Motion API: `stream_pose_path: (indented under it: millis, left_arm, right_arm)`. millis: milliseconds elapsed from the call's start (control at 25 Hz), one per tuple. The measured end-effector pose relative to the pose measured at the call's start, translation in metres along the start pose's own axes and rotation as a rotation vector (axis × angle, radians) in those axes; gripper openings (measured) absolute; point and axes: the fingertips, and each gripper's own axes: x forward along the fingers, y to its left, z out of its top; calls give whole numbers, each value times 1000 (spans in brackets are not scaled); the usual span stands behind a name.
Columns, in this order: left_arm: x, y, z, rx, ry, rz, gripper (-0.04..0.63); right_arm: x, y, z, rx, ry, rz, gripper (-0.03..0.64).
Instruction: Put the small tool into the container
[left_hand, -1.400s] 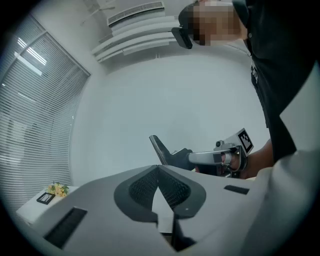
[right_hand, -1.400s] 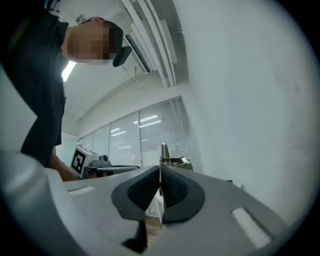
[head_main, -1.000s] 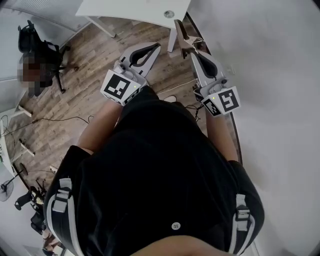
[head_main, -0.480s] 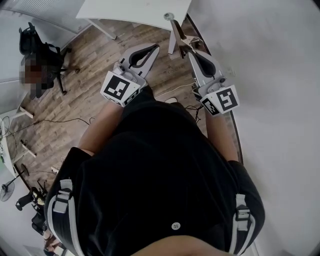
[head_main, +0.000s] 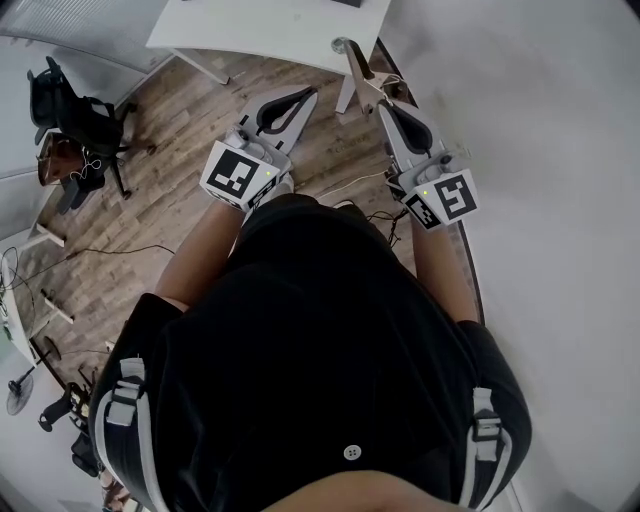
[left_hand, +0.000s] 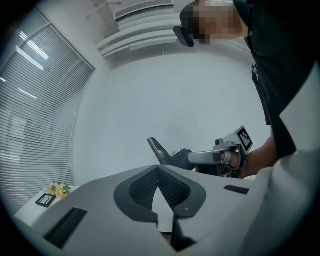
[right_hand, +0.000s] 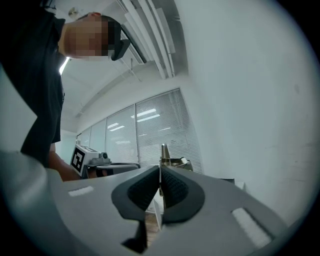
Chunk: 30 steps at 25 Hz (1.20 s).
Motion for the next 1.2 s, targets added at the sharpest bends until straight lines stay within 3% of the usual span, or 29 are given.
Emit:
stream_pose_path:
  millis: [120, 440, 840, 1040, 1200]
  left_arm:
    - [5, 2, -9, -1, 15, -5, 8]
    - [8, 104, -4, -17, 25, -37, 8]
    - [12, 111, -9, -6, 17, -69, 8]
    - [-6, 203, -23, -50, 7, -67, 8]
    - [-12, 220, -27, -58, 19, -70, 8]
  right_arm:
    - [0, -6, -8, -7, 7, -9, 16]
    - [100, -17, -7, -13, 49, -43, 15]
    - [102, -22, -16, -19, 36, -86, 16]
    - [192, -11, -33, -13, 68, -93, 17]
    - [209, -8, -35, -11, 72, -104, 16]
